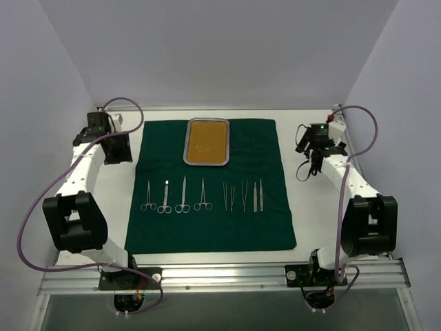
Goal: Open and lay out the surgical kit
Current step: Reset both arms
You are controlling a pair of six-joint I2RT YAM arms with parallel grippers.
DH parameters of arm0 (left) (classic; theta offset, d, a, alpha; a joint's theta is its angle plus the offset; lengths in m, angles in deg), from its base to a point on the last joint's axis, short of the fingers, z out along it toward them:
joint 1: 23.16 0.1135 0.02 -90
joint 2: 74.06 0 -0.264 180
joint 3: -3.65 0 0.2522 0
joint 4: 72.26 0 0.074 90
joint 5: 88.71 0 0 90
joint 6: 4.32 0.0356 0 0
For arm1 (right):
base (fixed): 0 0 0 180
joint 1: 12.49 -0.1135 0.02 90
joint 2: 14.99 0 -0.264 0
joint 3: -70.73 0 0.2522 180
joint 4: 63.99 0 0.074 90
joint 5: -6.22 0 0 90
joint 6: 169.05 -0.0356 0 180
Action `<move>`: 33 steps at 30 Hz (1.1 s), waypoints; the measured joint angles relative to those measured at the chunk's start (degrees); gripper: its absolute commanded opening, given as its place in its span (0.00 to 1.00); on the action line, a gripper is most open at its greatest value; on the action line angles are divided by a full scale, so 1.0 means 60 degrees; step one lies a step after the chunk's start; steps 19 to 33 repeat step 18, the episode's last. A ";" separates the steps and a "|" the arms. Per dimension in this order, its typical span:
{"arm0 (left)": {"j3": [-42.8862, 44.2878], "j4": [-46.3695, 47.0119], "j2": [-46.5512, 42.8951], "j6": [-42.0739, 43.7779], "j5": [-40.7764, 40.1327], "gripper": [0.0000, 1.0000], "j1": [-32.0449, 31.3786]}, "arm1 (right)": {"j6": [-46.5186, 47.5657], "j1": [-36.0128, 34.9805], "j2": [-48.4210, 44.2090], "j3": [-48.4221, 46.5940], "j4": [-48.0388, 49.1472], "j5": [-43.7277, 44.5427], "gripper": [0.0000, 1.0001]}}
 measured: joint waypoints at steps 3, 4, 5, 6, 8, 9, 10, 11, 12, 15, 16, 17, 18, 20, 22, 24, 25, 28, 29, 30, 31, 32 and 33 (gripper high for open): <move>-0.0004 0.0237 0.0036 0.0270 -0.0062 0.60 0.0860 | 0.0415 0.0943 0.0000 -0.0007 -0.0080 -0.0466 0.87; -0.0004 0.0288 0.0069 0.0346 -0.0109 0.60 0.1122 | 0.0528 0.1082 0.0007 -0.0029 -0.0135 -0.0546 0.87; -0.0004 0.0342 0.0098 0.0404 -0.0142 0.60 0.1362 | 0.0663 0.1173 0.0047 -0.0073 -0.0178 -0.0612 0.87; -0.0004 0.0397 0.0127 0.0474 -0.0197 0.60 0.1588 | 0.0761 0.1206 0.0102 -0.0127 -0.0211 -0.0630 0.87; -0.0004 0.0514 0.0211 0.0619 -0.0299 0.61 0.1953 | 0.0922 0.1231 0.0302 -0.0255 -0.0273 -0.0674 0.87; -0.0011 0.0572 0.0259 0.0674 -0.0346 0.61 0.2080 | 0.0973 0.1231 0.0408 -0.0288 -0.0277 -0.0688 0.87; -0.0036 0.0652 0.0291 0.0729 -0.0401 0.61 0.2171 | 0.1013 0.1231 0.0510 -0.0295 -0.0284 -0.0710 0.87; -0.0095 0.0761 0.0310 0.0794 -0.0514 0.61 0.2229 | 0.1060 0.1231 0.0576 -0.0295 -0.0335 -0.0743 0.87; -0.0164 0.0845 0.0321 0.0838 -0.0583 0.61 0.2266 | 0.1093 0.1231 0.0623 -0.0295 -0.0379 -0.0769 0.87; -0.0382 0.1078 0.0368 0.0951 -0.0776 0.61 0.2291 | 0.1169 0.1231 0.0627 -0.0295 -0.0350 -0.0783 0.87; -0.0426 0.1118 0.0397 0.0973 -0.0794 0.61 0.2291 | 0.1184 0.1231 0.0627 -0.0295 -0.0321 -0.0783 0.86; -0.0452 0.1147 0.0437 0.1005 -0.0809 0.61 0.2291 | 0.1195 0.1231 0.0623 -0.0288 -0.0299 -0.0790 0.87; -0.0452 0.1166 0.0495 0.1027 -0.0812 0.61 0.2291 | 0.1217 0.1231 0.0608 -0.0273 -0.0270 -0.0816 0.87; -0.0452 0.1166 0.0495 0.1027 -0.0812 0.61 0.2291 | 0.1217 0.1231 0.0608 -0.0273 -0.0270 -0.0816 0.87; -0.0452 0.1166 0.0495 0.1027 -0.0812 0.61 0.2291 | 0.1217 0.1231 0.0608 -0.0273 -0.0270 -0.0816 0.87; -0.0452 0.1166 0.0495 0.1027 -0.0812 0.61 0.2291 | 0.1217 0.1231 0.0608 -0.0273 -0.0270 -0.0816 0.87; -0.0452 0.1166 0.0495 0.1027 -0.0812 0.61 0.2291 | 0.1217 0.1231 0.0608 -0.0273 -0.0270 -0.0816 0.87; -0.0452 0.1166 0.0495 0.1027 -0.0812 0.61 0.2291 | 0.1217 0.1231 0.0608 -0.0273 -0.0270 -0.0816 0.87; -0.0452 0.1166 0.0495 0.1027 -0.0812 0.61 0.2291 | 0.1217 0.1231 0.0608 -0.0273 -0.0270 -0.0816 0.87; -0.0452 0.1166 0.0495 0.1027 -0.0812 0.61 0.2291 | 0.1217 0.1231 0.0608 -0.0273 -0.0270 -0.0816 0.87; -0.0452 0.1166 0.0495 0.1027 -0.0812 0.61 0.2291 | 0.1217 0.1231 0.0608 -0.0273 -0.0270 -0.0816 0.87; -0.0452 0.1166 0.0495 0.1027 -0.0812 0.61 0.2291 | 0.1217 0.1231 0.0608 -0.0273 -0.0270 -0.0816 0.87; -0.0452 0.1166 0.0495 0.1027 -0.0812 0.61 0.2291 | 0.1217 0.1231 0.0608 -0.0273 -0.0270 -0.0816 0.87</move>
